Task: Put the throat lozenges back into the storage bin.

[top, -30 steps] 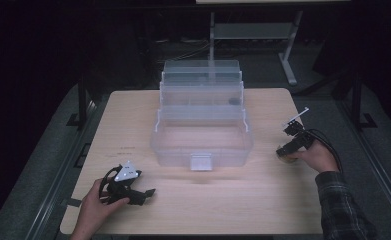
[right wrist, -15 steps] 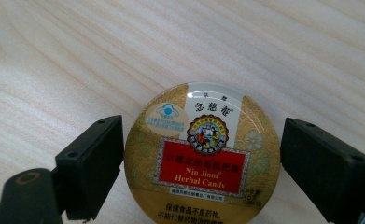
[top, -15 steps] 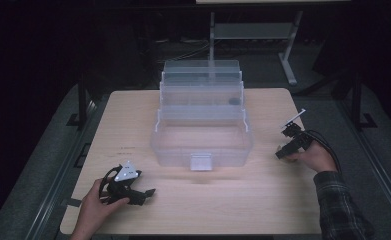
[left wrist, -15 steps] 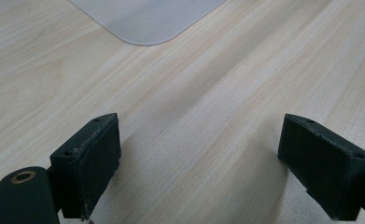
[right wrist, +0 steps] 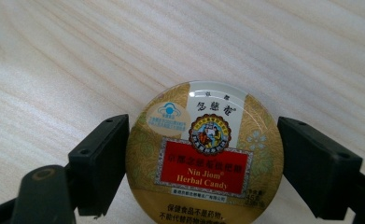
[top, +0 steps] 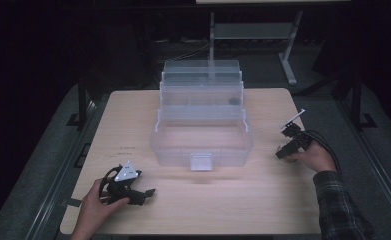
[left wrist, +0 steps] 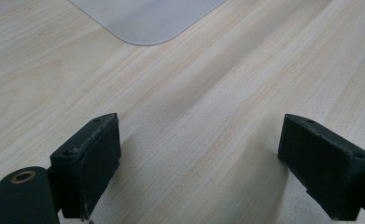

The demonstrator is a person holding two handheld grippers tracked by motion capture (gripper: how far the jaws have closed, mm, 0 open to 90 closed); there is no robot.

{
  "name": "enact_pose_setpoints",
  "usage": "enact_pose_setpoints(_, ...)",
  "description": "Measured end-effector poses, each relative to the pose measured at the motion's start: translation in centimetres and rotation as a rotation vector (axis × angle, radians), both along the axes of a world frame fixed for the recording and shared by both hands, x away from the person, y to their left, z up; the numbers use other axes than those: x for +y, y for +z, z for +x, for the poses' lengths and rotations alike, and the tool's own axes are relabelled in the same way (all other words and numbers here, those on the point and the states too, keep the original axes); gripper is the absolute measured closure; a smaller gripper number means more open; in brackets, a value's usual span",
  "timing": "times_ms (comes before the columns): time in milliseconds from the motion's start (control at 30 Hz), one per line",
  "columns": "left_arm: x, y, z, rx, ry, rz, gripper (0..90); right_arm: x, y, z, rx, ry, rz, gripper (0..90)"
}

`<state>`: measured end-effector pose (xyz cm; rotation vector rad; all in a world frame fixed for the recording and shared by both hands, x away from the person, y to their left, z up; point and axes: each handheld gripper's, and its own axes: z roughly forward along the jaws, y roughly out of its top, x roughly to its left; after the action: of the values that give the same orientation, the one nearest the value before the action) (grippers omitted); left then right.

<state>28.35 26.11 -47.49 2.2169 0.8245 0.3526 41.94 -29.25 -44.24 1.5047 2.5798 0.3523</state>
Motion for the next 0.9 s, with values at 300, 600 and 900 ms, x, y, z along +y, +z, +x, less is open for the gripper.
enact_pose_setpoints(300, 0.00, 0.00, 0.00, 0.000, 0.000, 0.000, 12.2, -0.04, 0.04, -0.02, 0.003, -0.005, 0.003, 19.6)
enact_pose_setpoints(600, 0.00, 0.00, 0.00, 0.000, 0.000, 0.000, 12.2, -0.35, 0.39, -0.15, 0.005, -0.017, 0.011, 19.6)
enact_pose_setpoints(900, 0.00, 0.00, 0.00, 0.000, 0.000, 0.000, 12.2, -0.69, 0.89, -0.40, 0.008, -0.027, 0.030, 19.7)
